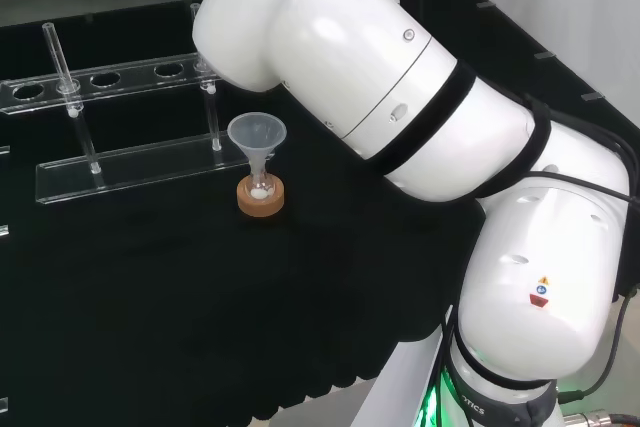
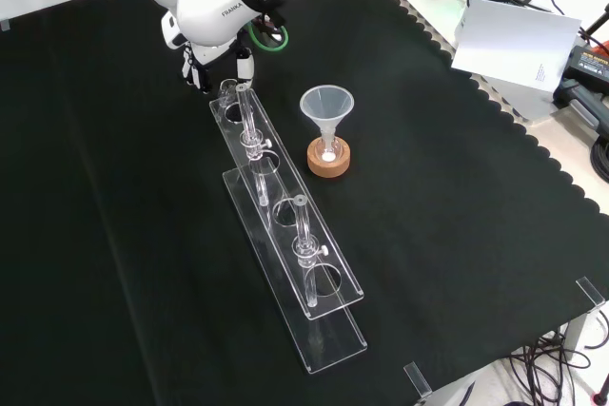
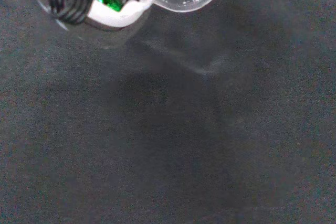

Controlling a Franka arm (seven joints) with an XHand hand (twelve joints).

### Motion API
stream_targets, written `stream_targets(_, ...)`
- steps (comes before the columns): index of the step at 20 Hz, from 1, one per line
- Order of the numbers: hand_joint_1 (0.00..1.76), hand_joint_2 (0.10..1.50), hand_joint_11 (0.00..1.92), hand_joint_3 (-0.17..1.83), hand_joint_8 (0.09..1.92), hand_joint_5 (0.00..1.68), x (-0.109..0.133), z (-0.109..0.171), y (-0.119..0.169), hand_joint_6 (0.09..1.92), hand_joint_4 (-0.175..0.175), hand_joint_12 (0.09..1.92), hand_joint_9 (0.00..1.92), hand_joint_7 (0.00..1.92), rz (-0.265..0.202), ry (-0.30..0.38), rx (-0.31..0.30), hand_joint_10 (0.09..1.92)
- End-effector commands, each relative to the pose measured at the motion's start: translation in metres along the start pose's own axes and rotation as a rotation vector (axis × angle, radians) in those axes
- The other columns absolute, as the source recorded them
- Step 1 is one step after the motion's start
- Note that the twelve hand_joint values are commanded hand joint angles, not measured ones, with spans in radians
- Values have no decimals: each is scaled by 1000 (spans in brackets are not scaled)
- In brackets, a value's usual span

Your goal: Put the weighing funnel back on the table.

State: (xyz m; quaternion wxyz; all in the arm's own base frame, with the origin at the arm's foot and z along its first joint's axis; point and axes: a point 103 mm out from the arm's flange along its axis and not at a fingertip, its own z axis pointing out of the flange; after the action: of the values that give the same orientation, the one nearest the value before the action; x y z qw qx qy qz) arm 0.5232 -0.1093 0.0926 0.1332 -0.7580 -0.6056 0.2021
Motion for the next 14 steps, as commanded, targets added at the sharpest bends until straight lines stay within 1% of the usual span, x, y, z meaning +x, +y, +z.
stream_targets(1,1122,688,743,605,669,1256,8,4,4,679,175,1120,914,606,-23,-88,-22,380)
stream_targets(7,1121,689,745,604,671,1253,15,2,4,683,175,1117,913,605,-18,-108,-31,381)
stream_targets(11,1118,699,748,593,674,1242,16,1,5,698,175,1114,910,599,-18,-107,-29,382)
stream_targets(12,1114,714,748,575,679,1229,16,1,5,713,175,1111,904,589,-19,-103,-28,384)
stream_targets(14,1085,823,710,420,703,1148,14,0,5,795,175,1131,852,519,-22,-90,-25,400)
